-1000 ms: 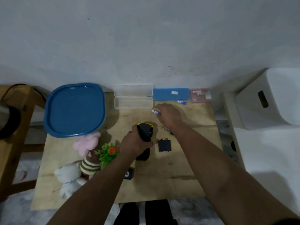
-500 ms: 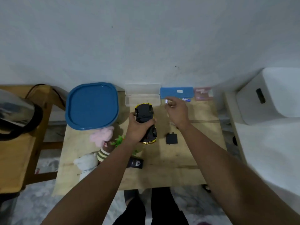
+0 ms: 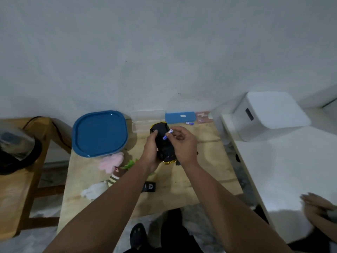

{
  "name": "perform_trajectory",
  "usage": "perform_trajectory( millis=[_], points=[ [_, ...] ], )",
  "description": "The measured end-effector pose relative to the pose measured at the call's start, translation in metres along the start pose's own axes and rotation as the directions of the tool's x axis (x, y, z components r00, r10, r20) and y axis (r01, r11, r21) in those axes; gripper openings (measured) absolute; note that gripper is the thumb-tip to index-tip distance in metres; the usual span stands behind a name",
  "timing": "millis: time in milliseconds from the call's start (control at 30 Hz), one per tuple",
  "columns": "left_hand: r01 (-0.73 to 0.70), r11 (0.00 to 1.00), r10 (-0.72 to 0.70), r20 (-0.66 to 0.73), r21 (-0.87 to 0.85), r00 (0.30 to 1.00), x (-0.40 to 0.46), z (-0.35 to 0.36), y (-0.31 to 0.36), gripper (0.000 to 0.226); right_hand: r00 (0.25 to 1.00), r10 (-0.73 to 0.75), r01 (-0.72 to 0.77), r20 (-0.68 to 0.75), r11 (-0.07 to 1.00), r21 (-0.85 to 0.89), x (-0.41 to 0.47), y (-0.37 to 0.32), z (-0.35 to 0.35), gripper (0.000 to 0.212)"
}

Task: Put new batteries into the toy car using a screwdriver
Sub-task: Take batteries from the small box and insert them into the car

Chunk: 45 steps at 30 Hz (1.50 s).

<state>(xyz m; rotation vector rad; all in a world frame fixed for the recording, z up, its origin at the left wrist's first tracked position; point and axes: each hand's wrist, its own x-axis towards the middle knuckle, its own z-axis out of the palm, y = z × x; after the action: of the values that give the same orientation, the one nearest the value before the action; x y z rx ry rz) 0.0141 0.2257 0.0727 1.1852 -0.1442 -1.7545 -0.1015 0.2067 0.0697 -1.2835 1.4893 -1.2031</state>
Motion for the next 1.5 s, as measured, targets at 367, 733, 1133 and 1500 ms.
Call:
perform_trajectory(
  millis=[367,733,1133,1500],
  points=[
    [0.132,0.991,-0.132,0.012,0.001,0.991,0.04,0.037,-0.017,0.058,0.99,-0.064,0.027,-0.129,0.962,-0.27,0.023,0.032,-0.019,0.031],
    [0.09,0.996,-0.08,-0.255,0.028,0.964,0.138,0.039,-0.018,0.043,0.947,0.004,0.132,0.321,0.907,-0.4,0.122,0.075,-0.026,0.034],
    [-0.048,0.982,0.108,-0.335,0.182,0.936,0.165,0.008,-0.007,0.034,0.707,0.239,0.608,0.666,0.277,-0.744,0.206,0.147,-0.016,0.045],
    [-0.074,0.953,0.139,-0.207,0.294,0.968,0.144,0.01,-0.006,0.034,0.983,0.124,-0.073,0.136,0.94,-0.333,0.188,0.124,-0.046,0.015]
  ],
)
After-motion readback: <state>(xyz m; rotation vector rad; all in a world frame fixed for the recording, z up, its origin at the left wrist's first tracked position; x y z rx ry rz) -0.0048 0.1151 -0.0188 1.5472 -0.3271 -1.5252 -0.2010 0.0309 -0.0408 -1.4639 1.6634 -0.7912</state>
